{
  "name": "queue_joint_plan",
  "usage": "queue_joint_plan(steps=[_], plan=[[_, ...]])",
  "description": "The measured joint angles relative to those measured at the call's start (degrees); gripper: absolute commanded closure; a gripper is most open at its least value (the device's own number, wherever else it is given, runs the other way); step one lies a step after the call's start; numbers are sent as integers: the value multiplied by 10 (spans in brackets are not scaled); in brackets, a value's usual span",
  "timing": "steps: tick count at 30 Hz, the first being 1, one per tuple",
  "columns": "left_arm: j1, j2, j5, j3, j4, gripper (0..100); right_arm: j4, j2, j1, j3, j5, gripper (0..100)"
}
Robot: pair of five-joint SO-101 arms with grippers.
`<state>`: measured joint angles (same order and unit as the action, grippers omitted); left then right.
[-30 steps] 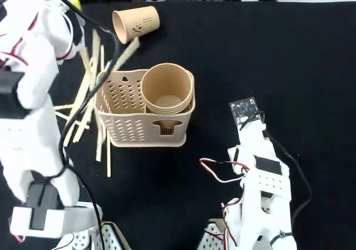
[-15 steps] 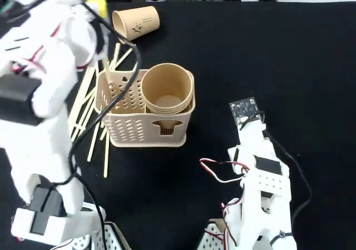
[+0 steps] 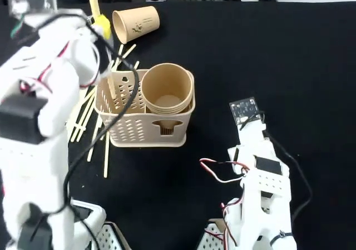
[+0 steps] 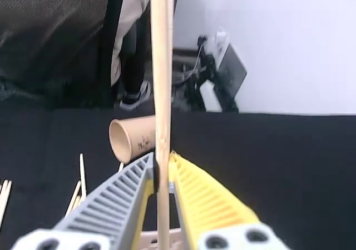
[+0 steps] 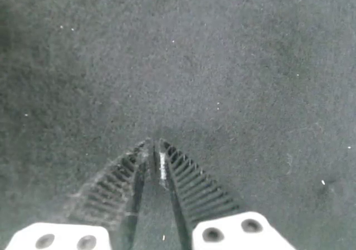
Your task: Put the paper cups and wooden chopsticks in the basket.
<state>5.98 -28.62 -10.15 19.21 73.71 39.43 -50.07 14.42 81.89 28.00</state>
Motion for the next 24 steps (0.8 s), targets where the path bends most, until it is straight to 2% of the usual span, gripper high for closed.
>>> queue_joint_plan(steps=[7, 10, 16, 22, 24], plan=[[0, -193, -1, -354, -273, 972, 0, 0, 0, 0, 0, 986], [0, -258, -1, -466, -360, 971, 0, 0, 0, 0, 0, 986], [0, -335, 30, -592, -399, 963, 0, 0, 0, 0, 0, 986], [2, -360, 64, -651, -399, 763, 0, 0, 0, 0, 0, 986], [2, -360, 64, -656, -394, 759, 0, 0, 0, 0, 0, 986]])
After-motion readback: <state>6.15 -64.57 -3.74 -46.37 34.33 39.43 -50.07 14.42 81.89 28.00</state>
